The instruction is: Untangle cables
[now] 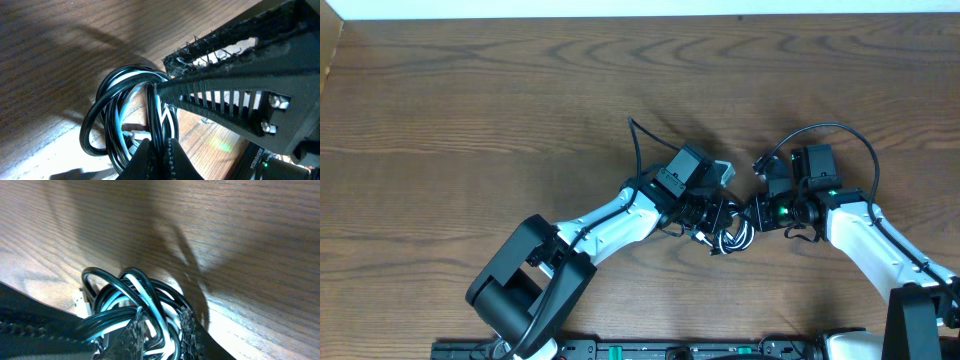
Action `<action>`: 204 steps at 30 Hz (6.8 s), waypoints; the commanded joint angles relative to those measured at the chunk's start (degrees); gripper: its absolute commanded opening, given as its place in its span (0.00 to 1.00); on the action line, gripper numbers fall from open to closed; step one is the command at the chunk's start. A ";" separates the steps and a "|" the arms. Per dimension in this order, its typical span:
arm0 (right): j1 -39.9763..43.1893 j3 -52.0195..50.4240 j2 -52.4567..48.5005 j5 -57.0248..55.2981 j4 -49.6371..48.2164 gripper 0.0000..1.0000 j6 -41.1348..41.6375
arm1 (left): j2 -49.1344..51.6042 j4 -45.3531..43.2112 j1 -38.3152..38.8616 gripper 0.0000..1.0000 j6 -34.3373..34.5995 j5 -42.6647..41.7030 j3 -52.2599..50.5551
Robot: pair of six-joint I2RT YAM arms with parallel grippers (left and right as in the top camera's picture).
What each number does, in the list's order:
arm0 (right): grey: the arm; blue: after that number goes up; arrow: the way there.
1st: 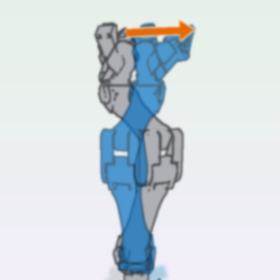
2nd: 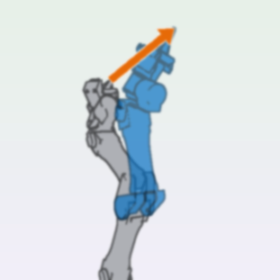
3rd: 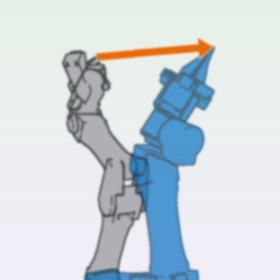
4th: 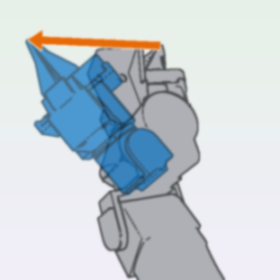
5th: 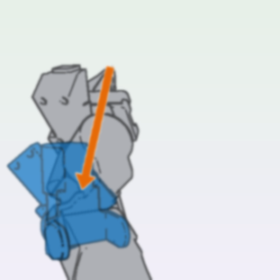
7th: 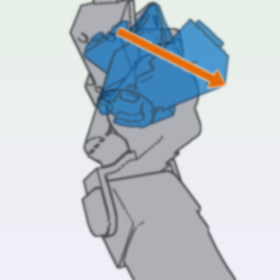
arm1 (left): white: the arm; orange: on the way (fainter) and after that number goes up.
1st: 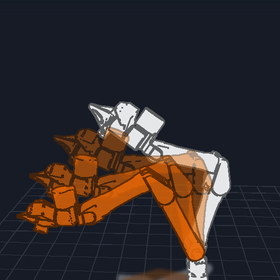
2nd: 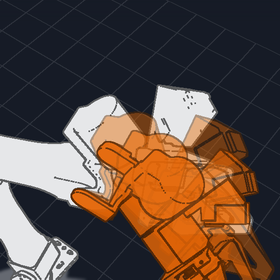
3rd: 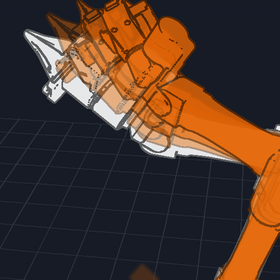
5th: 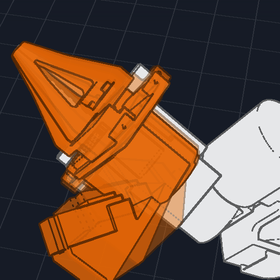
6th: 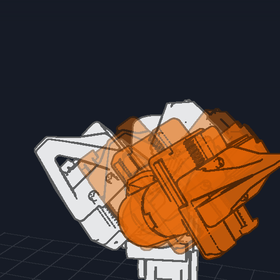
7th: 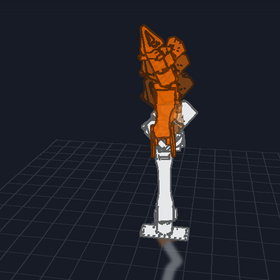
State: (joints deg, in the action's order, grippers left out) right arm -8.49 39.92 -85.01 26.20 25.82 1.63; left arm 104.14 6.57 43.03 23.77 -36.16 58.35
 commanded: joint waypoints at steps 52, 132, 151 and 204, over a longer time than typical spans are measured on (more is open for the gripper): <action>10.43 -7.08 -0.26 -9.90 -7.41 0.58 12.39 | -14.29 16.04 -8.87 0.07 -8.13 19.30 0.61; 6.58 -7.08 -0.28 -14.58 -6.97 0.01 18.29 | -6.73 8.07 -10.16 0.07 0.28 -1.33 0.87; 6.56 -7.08 -0.26 35.63 -23.98 0.01 7.10 | -6.73 10.75 -10.51 0.34 -16.98 -24.37 0.87; 13.42 -7.08 -0.26 31.43 -19.61 0.01 10.47 | -25.16 22.12 -26.36 0.39 -10.99 -0.50 0.85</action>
State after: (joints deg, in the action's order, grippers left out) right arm 4.91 33.01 -84.97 36.51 10.07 15.22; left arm 79.75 28.34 13.89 12.23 -34.65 58.98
